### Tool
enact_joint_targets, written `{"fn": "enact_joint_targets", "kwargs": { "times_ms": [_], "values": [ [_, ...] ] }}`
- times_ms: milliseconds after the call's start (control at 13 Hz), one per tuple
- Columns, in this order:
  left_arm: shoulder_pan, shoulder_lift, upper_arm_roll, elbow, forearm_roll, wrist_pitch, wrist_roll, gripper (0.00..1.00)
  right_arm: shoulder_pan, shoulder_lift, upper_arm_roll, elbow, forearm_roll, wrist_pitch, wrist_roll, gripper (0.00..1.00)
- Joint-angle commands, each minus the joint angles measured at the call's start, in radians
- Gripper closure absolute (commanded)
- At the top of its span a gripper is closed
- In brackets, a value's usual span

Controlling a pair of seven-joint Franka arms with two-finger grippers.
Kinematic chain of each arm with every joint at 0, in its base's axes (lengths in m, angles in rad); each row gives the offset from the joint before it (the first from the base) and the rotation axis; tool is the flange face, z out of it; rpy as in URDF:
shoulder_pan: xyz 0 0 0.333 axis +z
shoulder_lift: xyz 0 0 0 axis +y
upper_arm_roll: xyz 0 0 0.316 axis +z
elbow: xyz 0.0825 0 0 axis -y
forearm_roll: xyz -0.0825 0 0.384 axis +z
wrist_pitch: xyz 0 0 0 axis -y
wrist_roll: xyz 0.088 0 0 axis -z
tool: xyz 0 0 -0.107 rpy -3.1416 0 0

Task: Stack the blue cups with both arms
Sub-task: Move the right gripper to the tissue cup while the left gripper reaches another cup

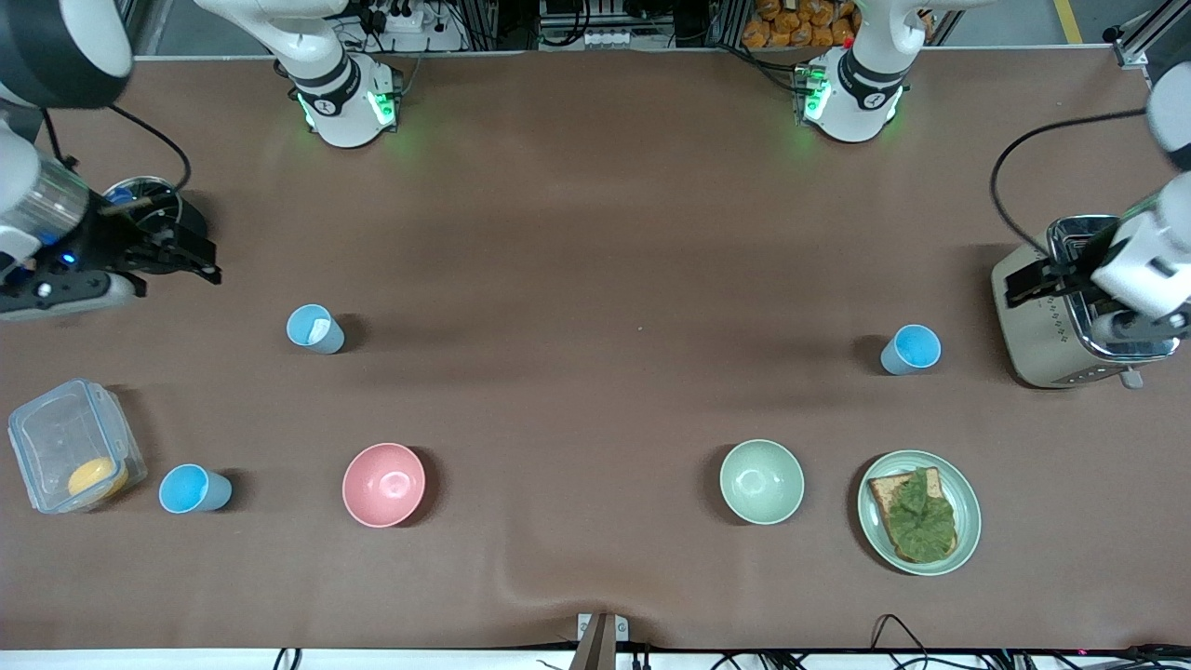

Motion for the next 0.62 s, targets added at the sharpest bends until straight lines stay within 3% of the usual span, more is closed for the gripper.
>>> {"fn": "enact_joint_targets", "kwargs": {
  "times_ms": [0, 231, 538],
  "values": [
    [0.045, 0.001, -0.014, -0.115, 0.027, 0.146, 0.005, 0.0, 0.032, -0.013, 0.004, -0.102, -0.024, 0.079, 0.067, 0.0],
    [0.05, 0.059, -0.017, -0.158, 0.014, 0.219, 0.005, 0.0, 0.078, -0.015, 0.004, -0.224, -0.032, 0.186, 0.156, 0.0],
    [0.053, 0.102, -0.016, -0.214, 0.014, 0.276, 0.011, 0.0, 0.084, -0.013, 0.005, -0.445, -0.032, 0.449, 0.161, 0.0]
  ]
}}
